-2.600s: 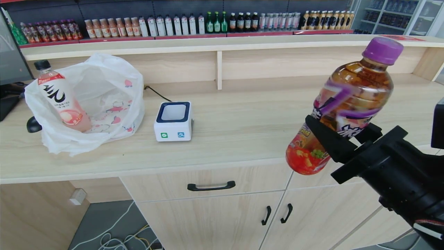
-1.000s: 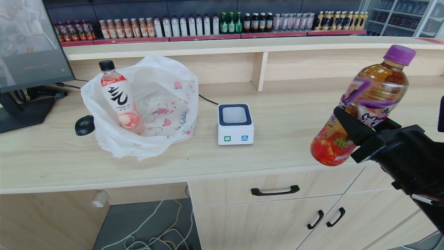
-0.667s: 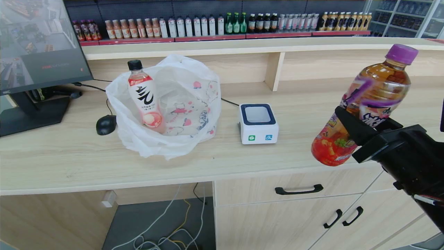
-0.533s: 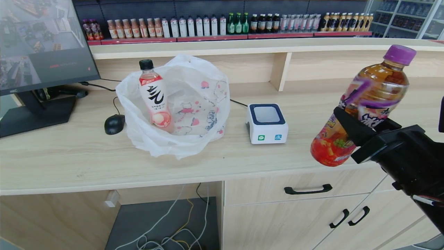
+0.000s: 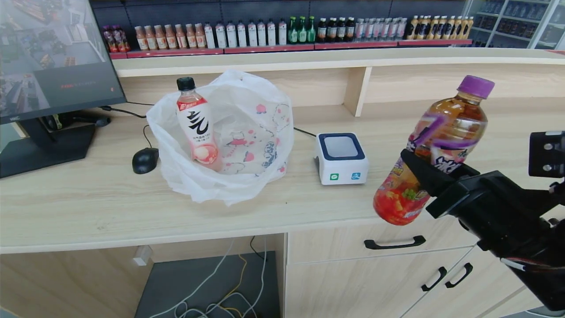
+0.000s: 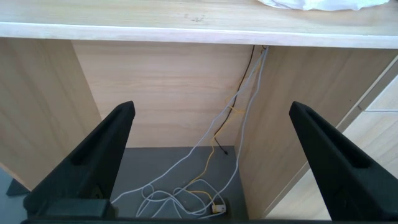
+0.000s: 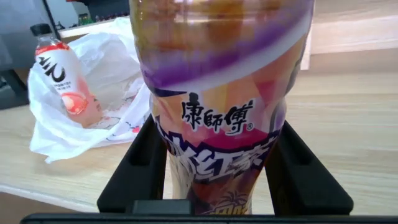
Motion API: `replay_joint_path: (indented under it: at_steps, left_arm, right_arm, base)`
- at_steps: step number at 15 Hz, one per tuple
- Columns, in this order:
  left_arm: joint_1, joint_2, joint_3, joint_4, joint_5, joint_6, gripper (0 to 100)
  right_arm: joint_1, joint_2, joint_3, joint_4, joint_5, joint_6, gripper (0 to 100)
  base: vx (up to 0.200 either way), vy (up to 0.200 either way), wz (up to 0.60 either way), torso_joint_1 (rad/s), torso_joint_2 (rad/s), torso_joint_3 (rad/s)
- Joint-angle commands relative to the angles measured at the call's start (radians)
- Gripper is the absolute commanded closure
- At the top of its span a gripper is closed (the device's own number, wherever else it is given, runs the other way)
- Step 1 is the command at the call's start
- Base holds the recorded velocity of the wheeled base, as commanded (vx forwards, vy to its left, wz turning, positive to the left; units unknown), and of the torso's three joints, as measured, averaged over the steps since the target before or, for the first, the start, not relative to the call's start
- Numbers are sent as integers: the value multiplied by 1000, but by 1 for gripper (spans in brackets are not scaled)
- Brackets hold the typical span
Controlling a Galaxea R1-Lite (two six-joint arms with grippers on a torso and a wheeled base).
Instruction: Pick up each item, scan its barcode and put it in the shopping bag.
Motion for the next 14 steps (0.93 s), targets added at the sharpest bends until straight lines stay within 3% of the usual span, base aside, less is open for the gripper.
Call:
replay_joint_path:
  at_steps: [1,4,5,6,10,14]
  left_arm:
    - [-1,0,0,0,1,0,0]
    - [-1,0,0,0,1,0,0]
    - [-1,0,0,0,1,0,0]
    - [-1,0,0,0,1,0,0]
    - [-1,0,0,0,1,0,0]
    - [-1,0,0,0,1,0,0]
  right_arm:
    - [43,37,-88,3,9,67,100]
    - [43,57,-148,4,27,174,100]
    - [65,80,-148,3,27,345,100]
    - [69,97,-174,3,29,418,100]
    - [74,194,-359,4,27,523,100]
    - [94,220,-439,41,21,630,100]
  base:
    - [0,0,0,0,0,0]
    - [0,0,0,0,0,0]
    - [0,0,0,0,0,0]
    - [0,0,0,0,0,0]
    - [0,0,0,0,0,0]
    - [0,0,0,0,0,0]
